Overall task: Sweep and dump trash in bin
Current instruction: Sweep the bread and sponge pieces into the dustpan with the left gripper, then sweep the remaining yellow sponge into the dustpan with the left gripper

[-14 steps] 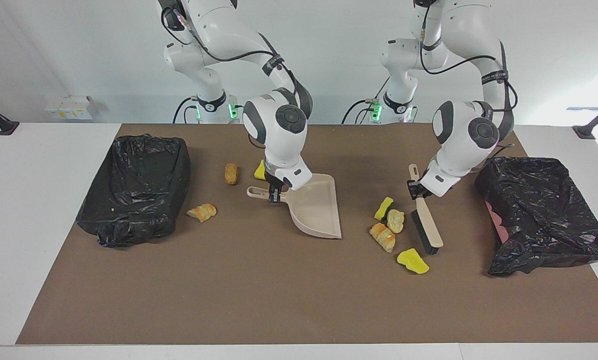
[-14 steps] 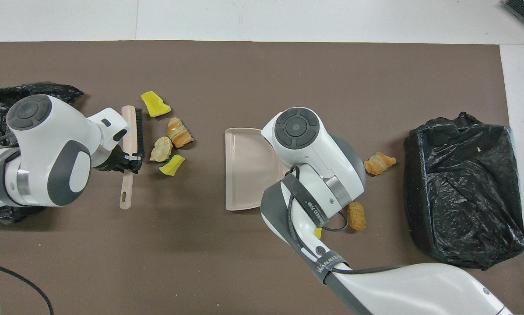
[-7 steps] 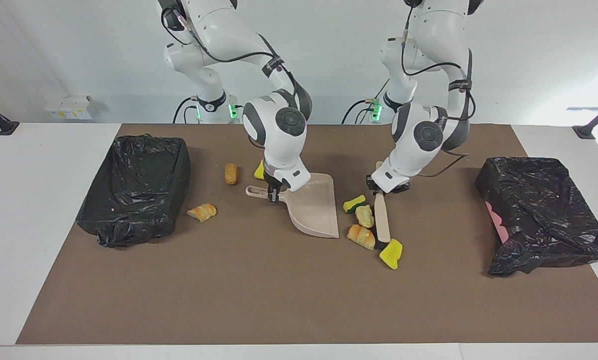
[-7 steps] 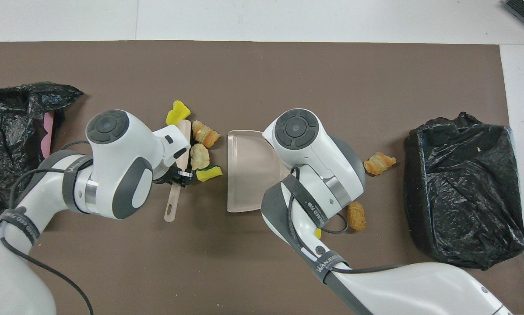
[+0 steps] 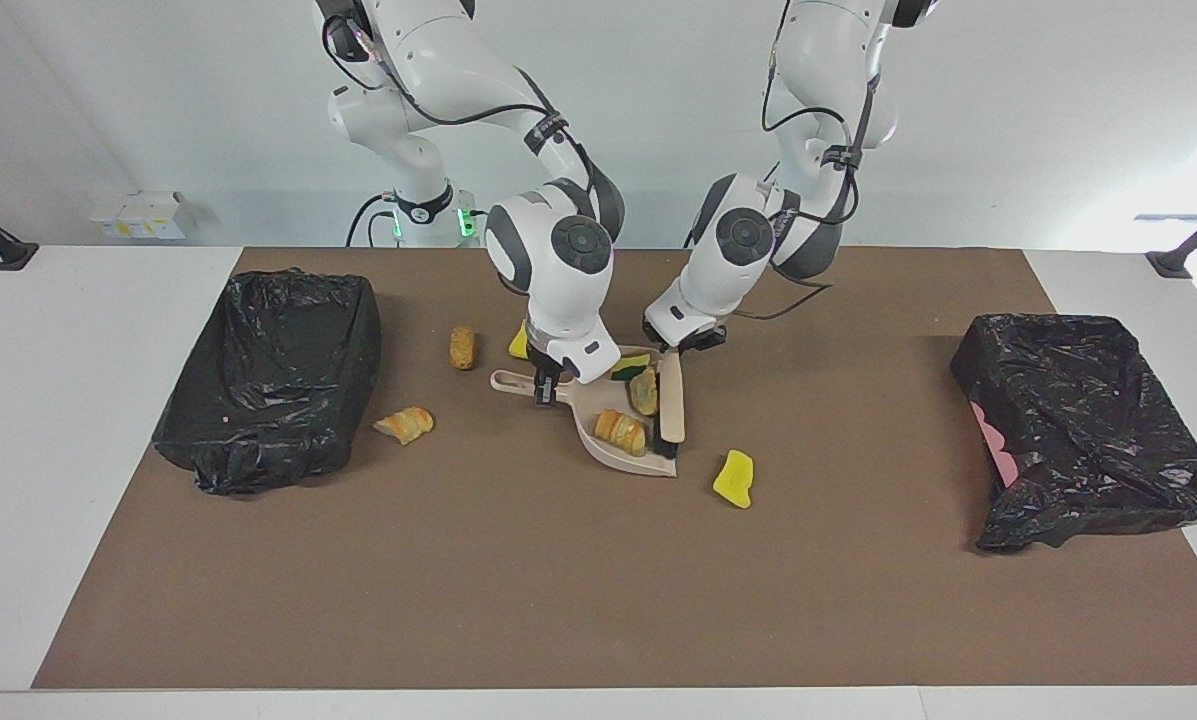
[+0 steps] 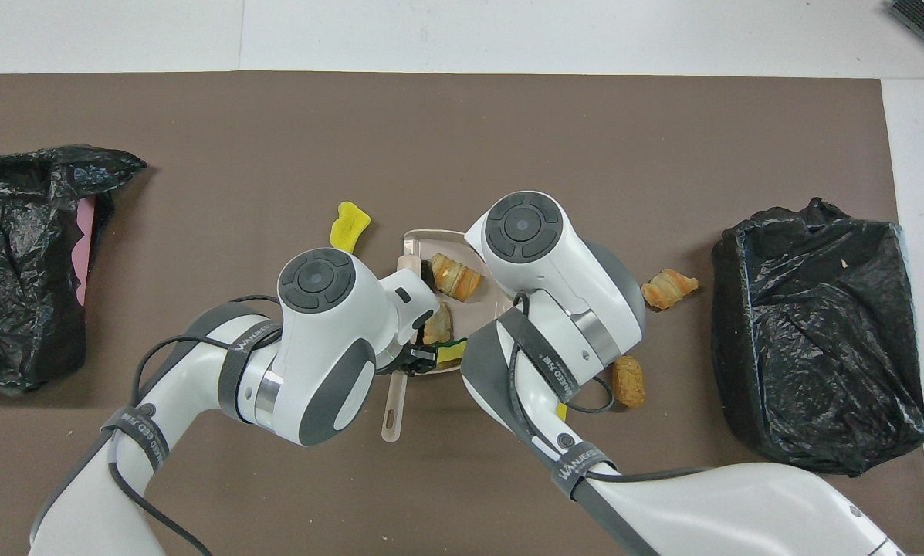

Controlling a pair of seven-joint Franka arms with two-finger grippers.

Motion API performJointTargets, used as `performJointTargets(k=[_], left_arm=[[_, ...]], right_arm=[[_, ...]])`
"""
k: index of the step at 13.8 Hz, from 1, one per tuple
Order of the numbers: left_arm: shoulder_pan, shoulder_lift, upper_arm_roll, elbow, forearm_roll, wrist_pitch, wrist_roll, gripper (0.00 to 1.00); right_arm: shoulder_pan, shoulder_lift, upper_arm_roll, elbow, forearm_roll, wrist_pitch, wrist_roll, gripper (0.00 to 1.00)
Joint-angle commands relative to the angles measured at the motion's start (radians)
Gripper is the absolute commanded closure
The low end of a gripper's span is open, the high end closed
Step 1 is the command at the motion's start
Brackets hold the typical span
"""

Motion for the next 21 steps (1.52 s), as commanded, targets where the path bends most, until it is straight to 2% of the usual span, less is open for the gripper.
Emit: performJointTargets(k=[1,4,7,9,11,12,15,17,19,21], left_arm=[[0.016,-0.038,0.022,0.02,-0.022,-0.064,-0.008,1.0],[0.106,-0.062,0.03,0.046,-0.005,-0.092,-0.003,1.0],[0.204,-0.047,0.028,0.068,0.105,-0.074,0.023,1.0],[0.278,-0.009,0.028,0.072,0.123,-0.034,0.127,1.0],[0.28,0.046,0.027,0.072,0.182,0.04,0.135,1.0],[0.286,0.048,0.028,0.069,0.185,0.034,0.152,1.0],[0.261,0.037,0.021,0.059,0.185,-0.03,0.224,1.0],[0.193,0.011,0.019,0.022,0.182,-0.038,0.224,1.0],[0.102,-0.045,0.021,-0.059,0.182,-0.028,0.221,1.0],[0.047,-0.064,0.017,-0.079,0.182,-0.038,0.209,1.0]], right_arm=[[-0.011,-0.008,0.007,-0.009,-0.017,-0.011,0.025,1.0],[-0.011,-0.008,0.007,-0.009,-0.017,-0.01,0.025,1.0],[-0.011,-0.008,0.007,-0.009,-0.017,-0.01,0.026,1.0],[-0.011,-0.008,0.007,-0.009,-0.017,-0.01,0.026,1.0],[-0.013,-0.008,0.007,-0.011,-0.017,-0.01,0.026,1.0],[-0.013,-0.01,0.007,-0.012,-0.017,-0.011,0.026,1.0],[-0.013,-0.011,0.007,-0.014,-0.017,-0.011,0.026,1.0],[-0.013,-0.011,0.007,-0.014,-0.017,-0.011,0.026,1.0],[-0.013,-0.01,0.007,-0.014,-0.015,-0.01,0.026,1.0],[-0.013,-0.01,0.007,-0.014,-0.014,-0.008,0.026,1.0]])
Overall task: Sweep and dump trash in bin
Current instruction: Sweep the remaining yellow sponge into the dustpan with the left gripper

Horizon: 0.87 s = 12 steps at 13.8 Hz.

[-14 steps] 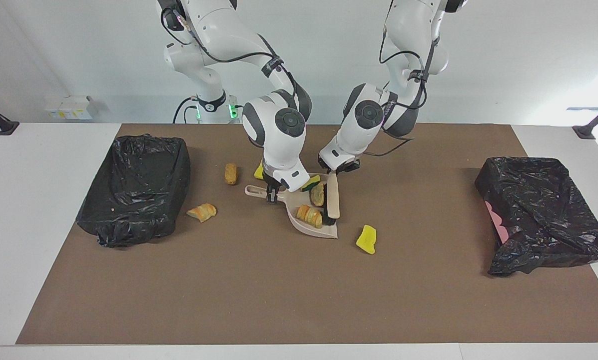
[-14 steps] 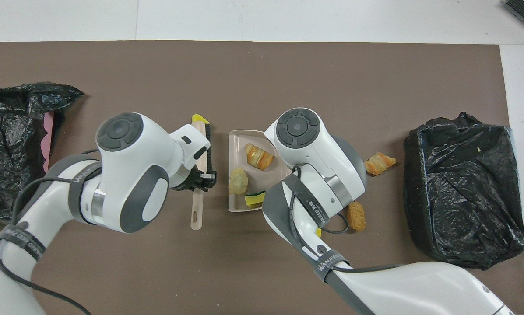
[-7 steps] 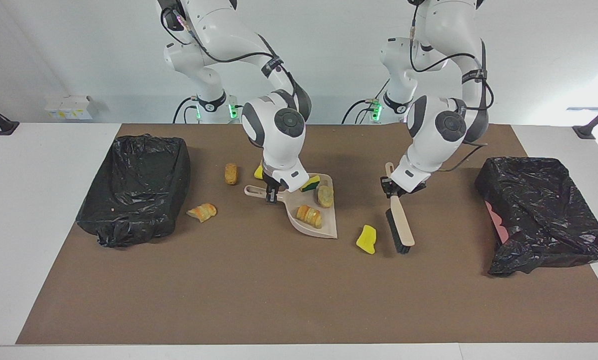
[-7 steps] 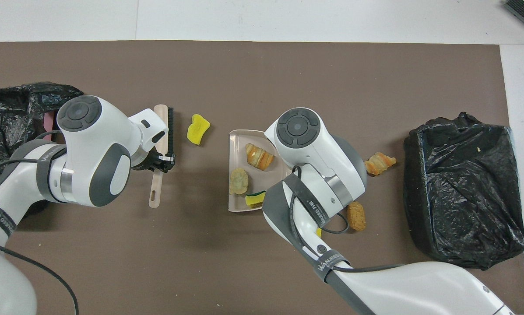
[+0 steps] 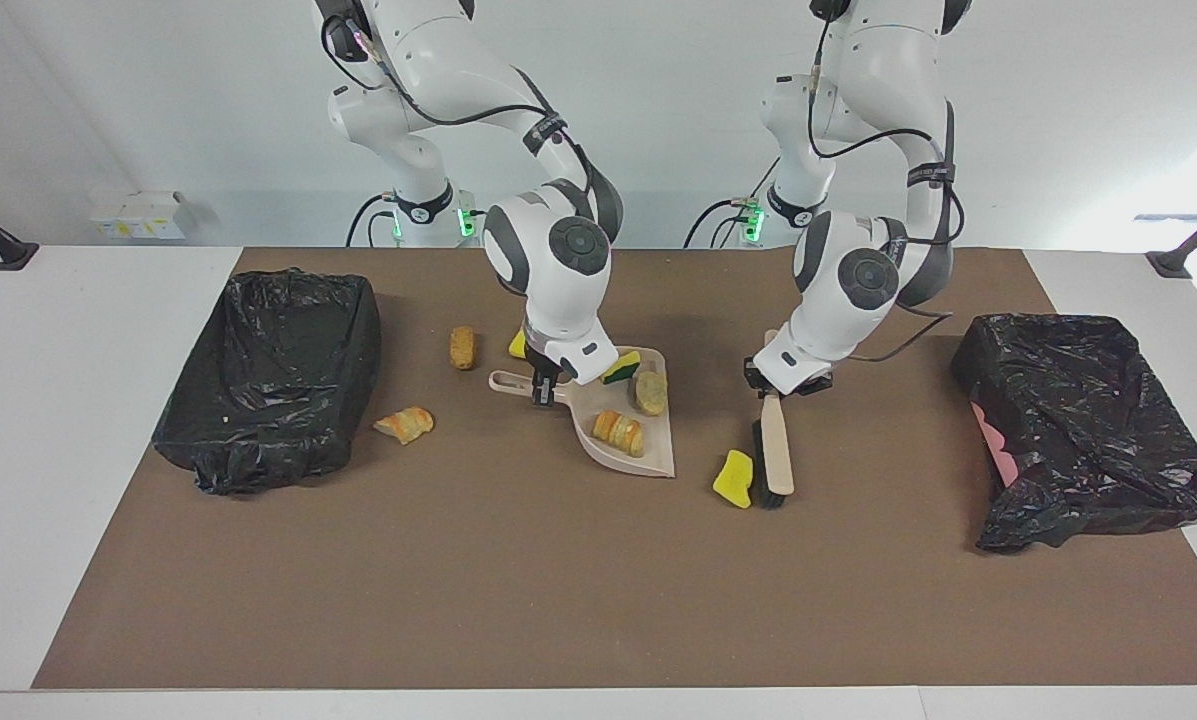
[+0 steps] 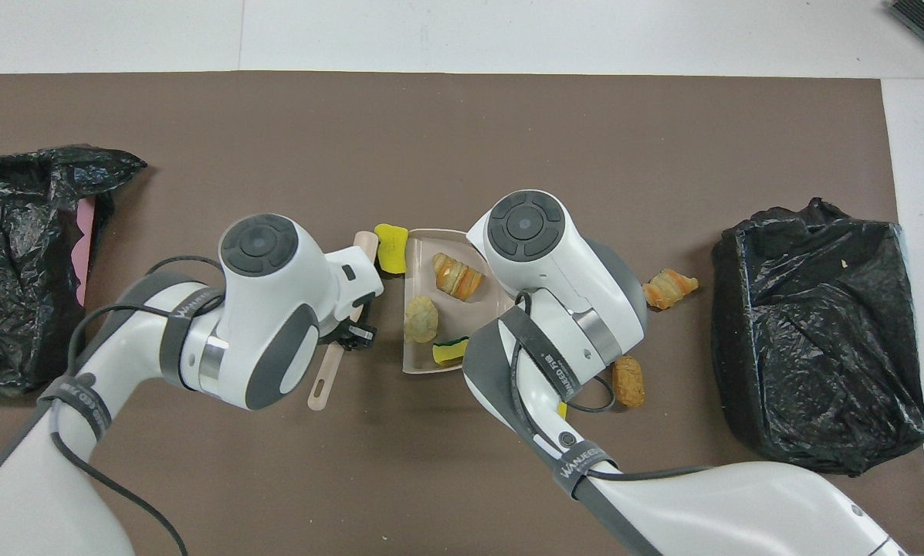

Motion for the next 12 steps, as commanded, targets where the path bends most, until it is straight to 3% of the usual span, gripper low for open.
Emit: performJointTargets(k=[1,4,9,12], left_arm=[[-0.089,-0.074,0.013,-0.072,0.014,-0.008,-0.027,1.0],[-0.117,-0.088,0.016,-0.083,0.014,-0.012,-0.073,1.0],[0.027,-0.075,0.022,-0.072,0.014,-0.016,-0.113,1.0],[0.032,-0.091,0.022,-0.076,0.014,-0.052,-0.232,1.0]], right_arm=[[-0.01,-0.01,0.007,-0.013,-0.012,-0.006,0.026,1.0],[-0.01,-0.01,0.007,-0.013,-0.011,-0.006,0.026,1.0],[-0.011,-0.01,0.007,-0.013,-0.011,-0.005,0.026,1.0],[-0.013,-0.01,0.007,-0.013,-0.009,-0.003,0.026,1.0]])
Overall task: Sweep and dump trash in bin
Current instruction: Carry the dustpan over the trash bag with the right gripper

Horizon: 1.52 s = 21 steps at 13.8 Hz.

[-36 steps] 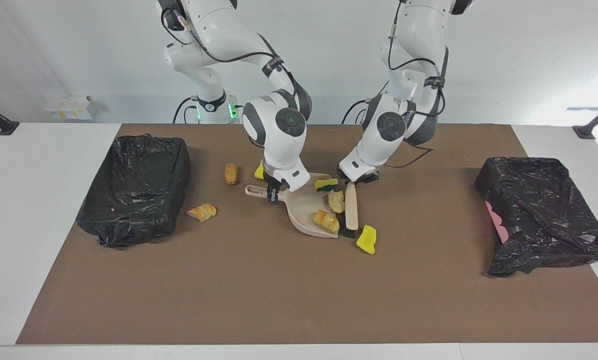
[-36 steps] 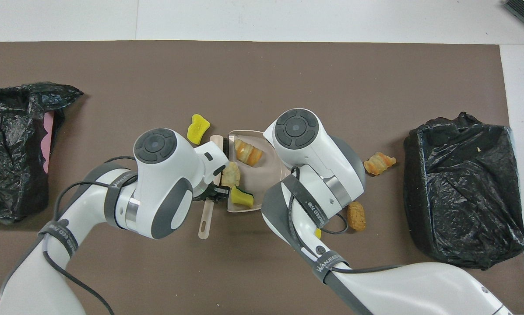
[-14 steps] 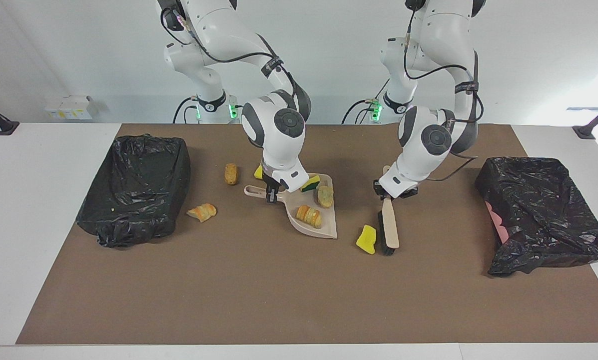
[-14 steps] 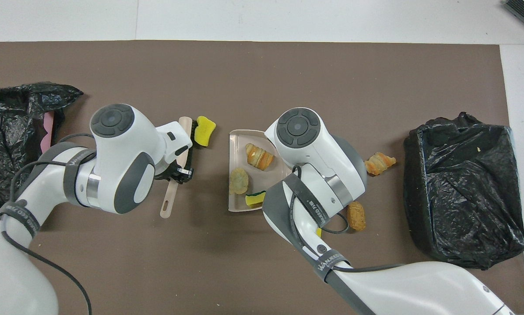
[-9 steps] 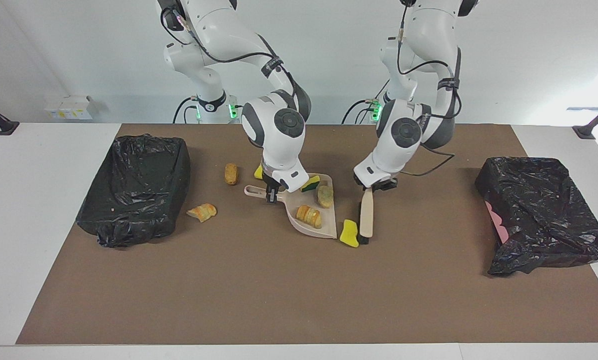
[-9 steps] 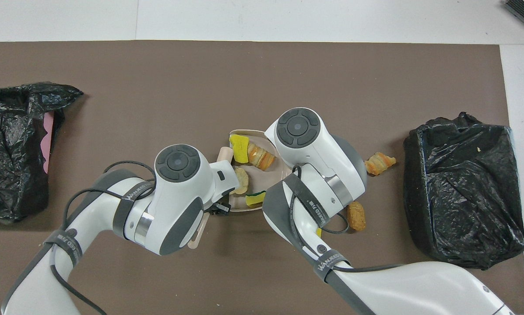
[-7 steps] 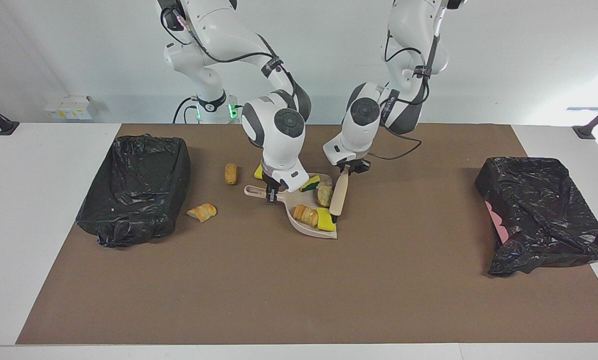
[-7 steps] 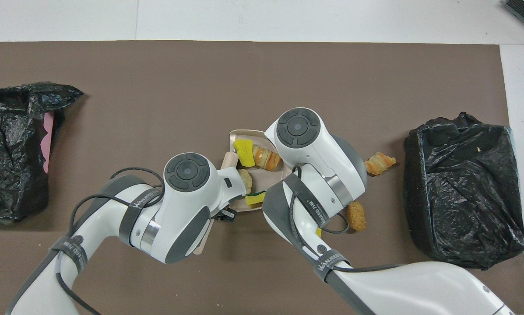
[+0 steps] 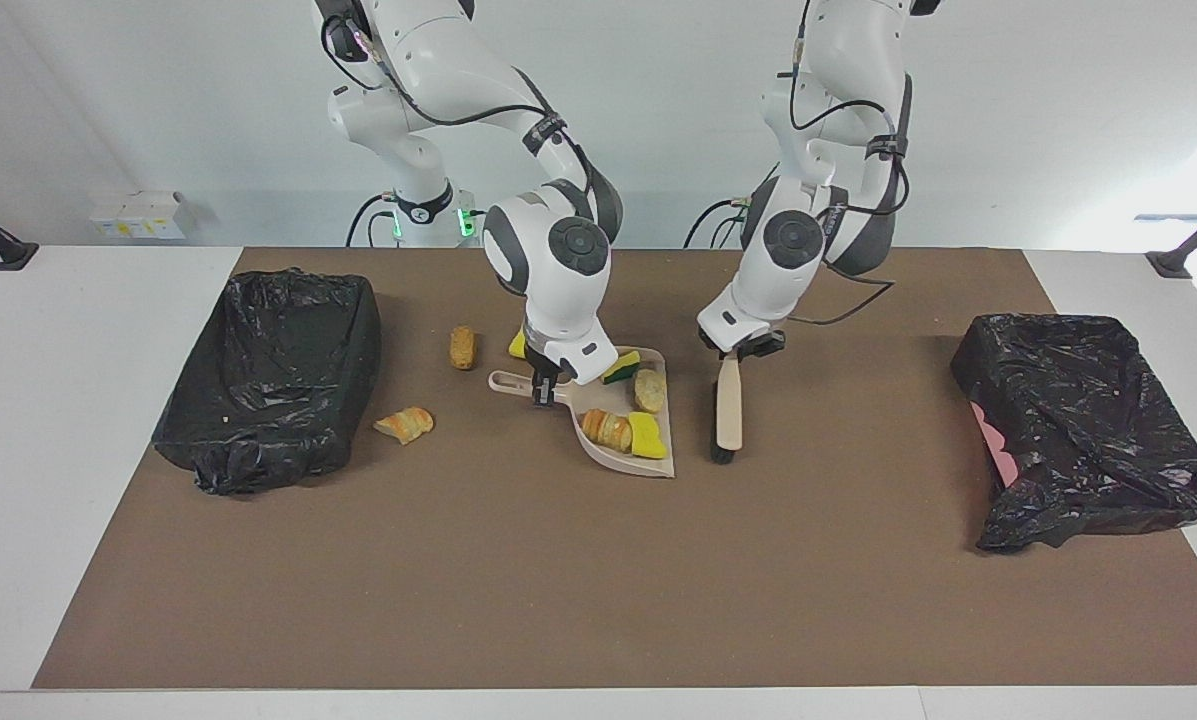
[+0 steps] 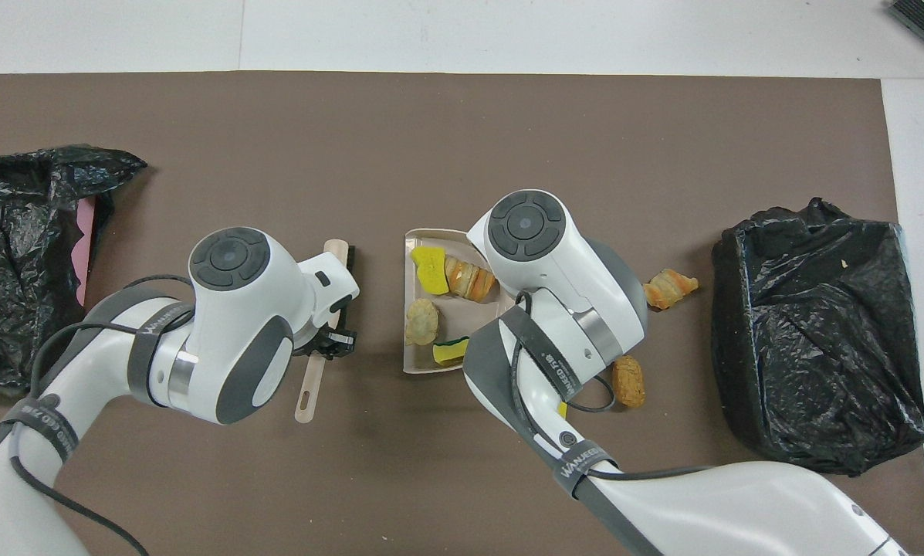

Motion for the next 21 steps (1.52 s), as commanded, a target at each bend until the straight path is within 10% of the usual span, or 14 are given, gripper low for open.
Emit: performJointTargets(k=[1,8,15,16,17,18,21], left_arm=[[-0.028,-0.039,-0.011,-0.021,0.013,-0.038,-0.203,1.0],[-0.303,-0.232,-0.016,-0.315,0.013,0.146,-0.523,1.0],[-0.374,-0.243,-0.018,-0.335,-0.016,0.158,-0.621,1.0],[-0.365,-0.238,-0.018,-0.335,-0.016,0.166,-0.603,0.91],[-0.361,-0.236,-0.016,-0.334,-0.017,0.165,-0.559,0.28],[-0.35,-0.232,-0.013,-0.322,-0.017,0.154,-0.543,0.0],[-0.263,-0.195,-0.011,-0.259,-0.014,0.148,-0.499,0.0]], right_arm=[[-0.011,-0.01,0.007,-0.013,-0.009,-0.003,0.026,1.0],[-0.011,-0.01,0.007,-0.013,-0.006,-0.002,0.026,1.0],[-0.069,-0.036,0.008,-0.007,0.017,-0.005,0.029,1.0],[-0.095,-0.051,0.008,-0.007,0.025,-0.008,0.026,1.0],[-0.128,-0.075,0.008,-0.007,0.025,-0.014,0.019,1.0],[-0.157,-0.1,0.008,-0.009,0.025,-0.026,0.012,1.0],[-0.249,-0.173,0.008,-0.009,0.025,-0.052,-0.033,1.0]])
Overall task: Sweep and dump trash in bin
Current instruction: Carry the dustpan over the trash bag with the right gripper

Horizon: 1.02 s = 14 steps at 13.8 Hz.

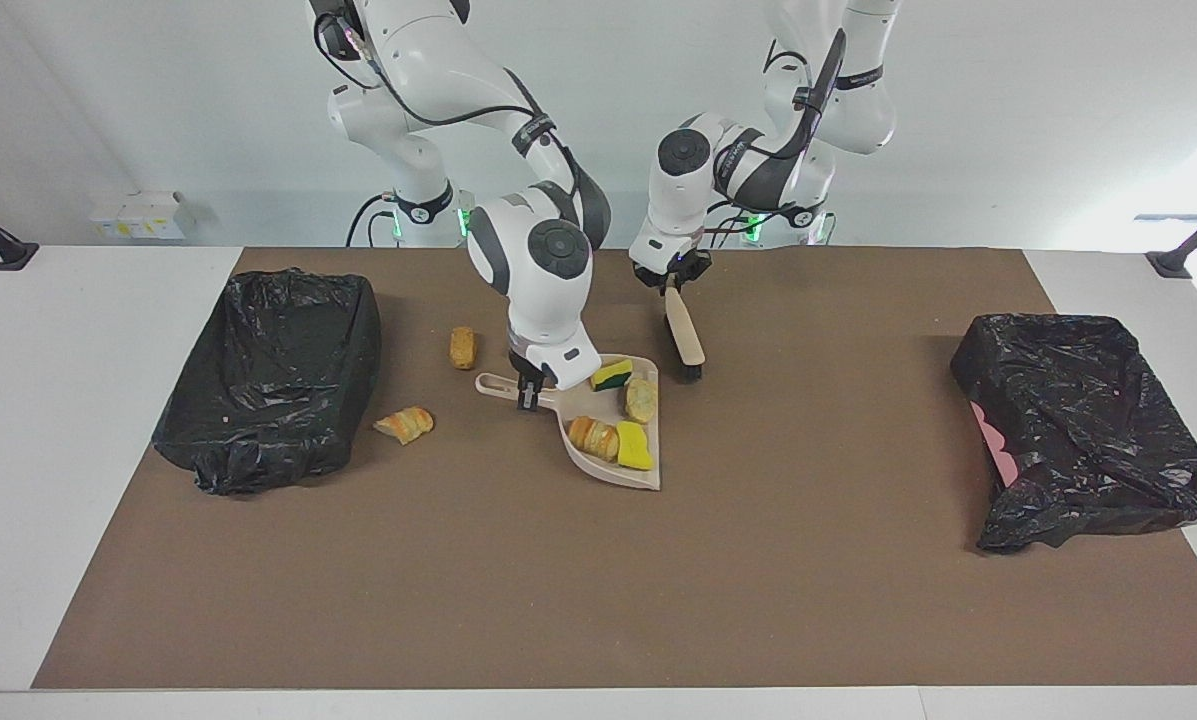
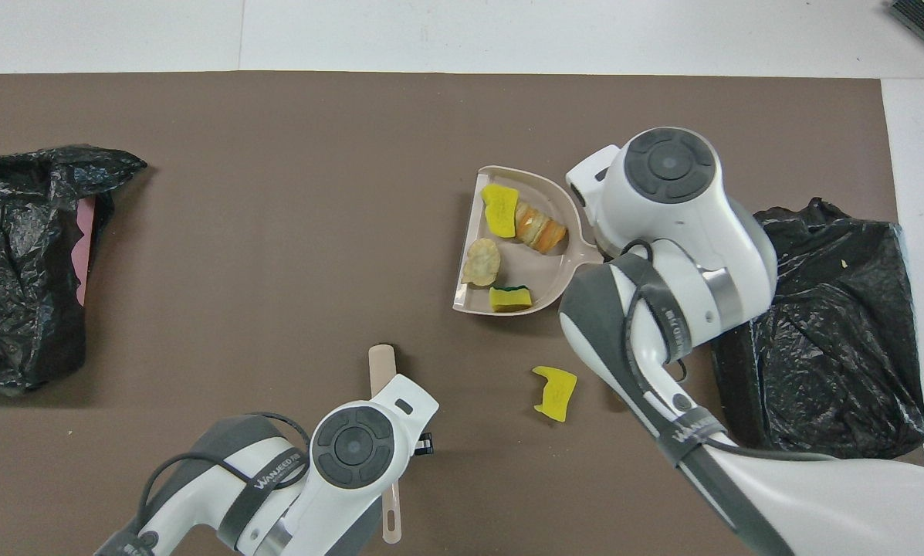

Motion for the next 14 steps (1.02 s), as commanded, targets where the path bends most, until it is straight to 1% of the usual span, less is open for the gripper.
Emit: performJointTargets(k=[1,2,4,6,8,10,12,14], left_arm=[[0.078,0.018,0.003,0.047,-0.008,0.013,0.088,0.0],[0.118,0.026,0.005,0.065,-0.001,0.02,0.12,0.0],[0.223,0.075,0.005,0.149,0.002,0.007,0.221,0.0],[0.305,0.13,0.005,0.226,0.004,0.013,0.3,0.0],[0.38,0.187,0.005,0.315,0.005,0.005,0.37,0.0],[0.449,0.213,0.005,0.378,0.005,-0.009,0.452,0.0],[0.512,0.228,0.005,0.455,0.007,-0.09,0.54,0.0],[0.582,0.233,0.005,0.524,0.005,-0.179,0.626,0.0]], right_arm=[[-0.086,-0.092,0.015,-0.013,0.019,-0.058,-0.053,1.0],[-0.121,-0.116,0.015,-0.015,0.021,-0.081,-0.073,1.0],[-0.184,-0.176,0.015,-0.016,0.03,-0.125,-0.141,1.0],[-0.254,-0.234,0.013,-0.018,0.03,-0.19,-0.246,1.0],[-0.331,-0.265,0.01,-0.021,0.027,-0.228,-0.38,1.0],[-0.418,-0.281,0.009,-0.048,0.015,-0.218,-0.493,1.0],[-0.494,-0.317,0.007,-0.111,-0.021,-0.182,-0.552,1.0],[-0.547,-0.369,0.007,-0.201,-0.1,-0.11,-0.589,1.0]])
